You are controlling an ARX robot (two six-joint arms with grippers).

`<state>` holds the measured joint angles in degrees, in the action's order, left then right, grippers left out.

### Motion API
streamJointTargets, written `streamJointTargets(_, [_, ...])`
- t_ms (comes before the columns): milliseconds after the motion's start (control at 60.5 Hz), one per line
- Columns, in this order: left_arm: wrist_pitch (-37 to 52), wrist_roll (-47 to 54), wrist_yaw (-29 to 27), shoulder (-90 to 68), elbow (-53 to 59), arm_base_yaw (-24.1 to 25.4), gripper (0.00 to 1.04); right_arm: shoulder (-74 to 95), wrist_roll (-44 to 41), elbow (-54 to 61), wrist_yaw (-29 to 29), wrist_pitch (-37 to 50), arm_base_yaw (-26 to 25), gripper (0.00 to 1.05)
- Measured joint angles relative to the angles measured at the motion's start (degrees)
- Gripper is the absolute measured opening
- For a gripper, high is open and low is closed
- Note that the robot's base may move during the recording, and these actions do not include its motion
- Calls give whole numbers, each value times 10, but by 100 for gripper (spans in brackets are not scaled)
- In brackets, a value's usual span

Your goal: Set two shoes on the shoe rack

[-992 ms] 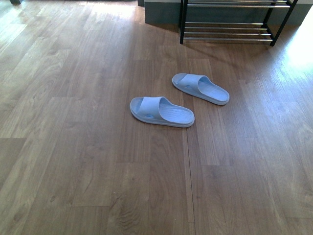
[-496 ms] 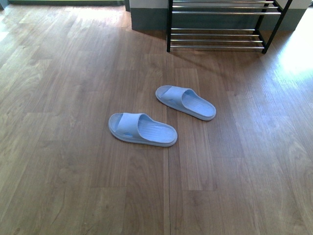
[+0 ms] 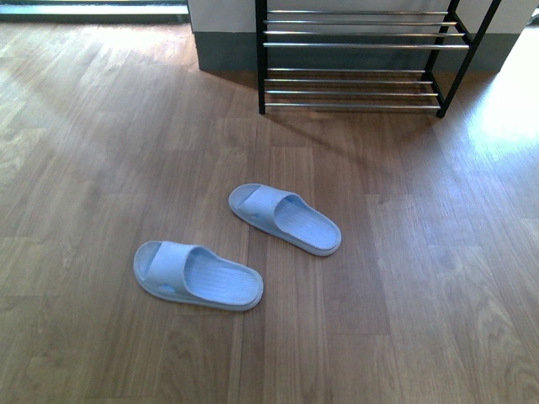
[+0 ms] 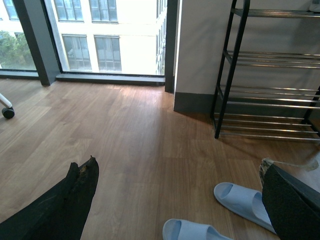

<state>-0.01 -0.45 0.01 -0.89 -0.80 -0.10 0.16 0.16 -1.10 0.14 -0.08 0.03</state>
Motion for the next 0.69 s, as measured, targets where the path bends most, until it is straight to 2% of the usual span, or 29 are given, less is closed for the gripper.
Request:
streamJointTargets(562, [0,0,0,0,0,0,95,1,0,0,0,0,0,96])
streamJointTargets(579, [-3,-4,-11,-3,-1,-2,95,1,0,0,0,0,0,96])
streamJointTargets(661, [-104,-89,-173,-96,-50,-68,95,1,0,0,0,0,0,96])
streamJointTargets(678, [-109,-118,-225,-136,-62,-82,95,1,0,0,0,0,0,96])
streamJointTargets(694, [-107,-139,-239,-155,-67,-87,95,1,0,0,0,0,0,96])
